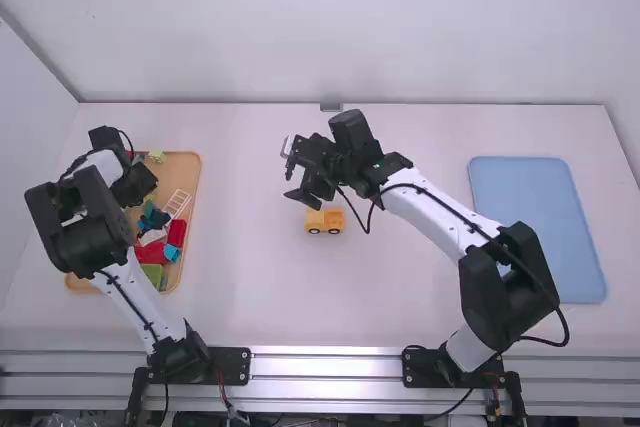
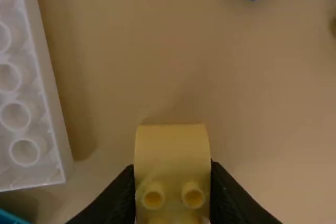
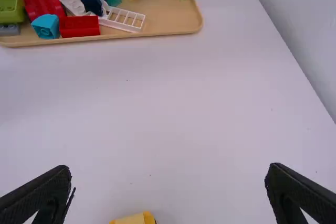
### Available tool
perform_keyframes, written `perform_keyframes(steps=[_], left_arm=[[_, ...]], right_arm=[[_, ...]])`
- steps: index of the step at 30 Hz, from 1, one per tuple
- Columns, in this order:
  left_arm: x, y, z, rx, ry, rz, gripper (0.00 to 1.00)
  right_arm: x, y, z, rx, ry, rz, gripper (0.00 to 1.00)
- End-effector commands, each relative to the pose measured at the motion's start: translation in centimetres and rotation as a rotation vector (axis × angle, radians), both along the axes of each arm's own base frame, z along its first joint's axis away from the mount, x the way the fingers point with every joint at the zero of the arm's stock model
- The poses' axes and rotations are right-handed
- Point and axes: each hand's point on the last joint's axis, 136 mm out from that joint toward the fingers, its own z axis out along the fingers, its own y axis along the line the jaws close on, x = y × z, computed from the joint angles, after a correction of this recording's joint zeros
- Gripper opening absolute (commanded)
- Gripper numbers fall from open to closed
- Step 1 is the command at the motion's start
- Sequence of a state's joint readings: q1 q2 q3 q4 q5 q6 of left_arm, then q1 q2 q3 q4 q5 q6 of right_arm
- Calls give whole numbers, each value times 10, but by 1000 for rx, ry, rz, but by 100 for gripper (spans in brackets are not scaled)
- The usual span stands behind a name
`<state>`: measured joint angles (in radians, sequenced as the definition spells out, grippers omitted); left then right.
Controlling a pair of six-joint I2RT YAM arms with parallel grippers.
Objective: Assemble lego blocks to make yellow taxi
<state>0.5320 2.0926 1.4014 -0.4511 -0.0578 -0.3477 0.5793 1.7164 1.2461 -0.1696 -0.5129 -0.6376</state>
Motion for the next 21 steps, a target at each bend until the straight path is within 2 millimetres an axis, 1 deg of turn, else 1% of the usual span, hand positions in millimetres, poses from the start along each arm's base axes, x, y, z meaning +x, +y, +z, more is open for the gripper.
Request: perform_keyframes(steps=[1,2,3,4,6,7,9,10,12,13,17,19,21], left_arm=[[-7,-1,-12,-11,33,2,35],[-8,-1,-13,-12,34,2,34],[-8,-2,-13,-13,37,4,24],[-8,-2,-13,-14,37,7,21],[-6,-1,-11,-11,29,9,9],[-5,0,-10,-10,27,9,7],[-2,2,-5,-9,16,26,5],[-1,2,-3,-12,11,45,3],[1,8,9,-28,2,123,2],[1,8,11,-32,-1,132,2],[9,14,34,-62,-39,277,2],[10,14,48,-92,-46,370,3],[7,13,57,-113,-41,430,2]], right_arm=[[6,1,13,19,-20,-6,99],[6,1,13,19,-20,-6,99],[6,1,13,18,-19,-7,99],[6,1,13,18,-19,-7,99],[6,1,13,18,-20,-6,99],[6,1,13,18,-19,-7,99],[6,1,13,18,-19,-7,99],[6,1,13,17,-18,-6,98],[5,1,12,15,-13,-6,99],[5,0,12,14,-12,-7,99],[8,-5,10,9,-4,-20,98],[9,-7,10,9,0,-23,98],[9,-7,10,9,0,-24,99]])
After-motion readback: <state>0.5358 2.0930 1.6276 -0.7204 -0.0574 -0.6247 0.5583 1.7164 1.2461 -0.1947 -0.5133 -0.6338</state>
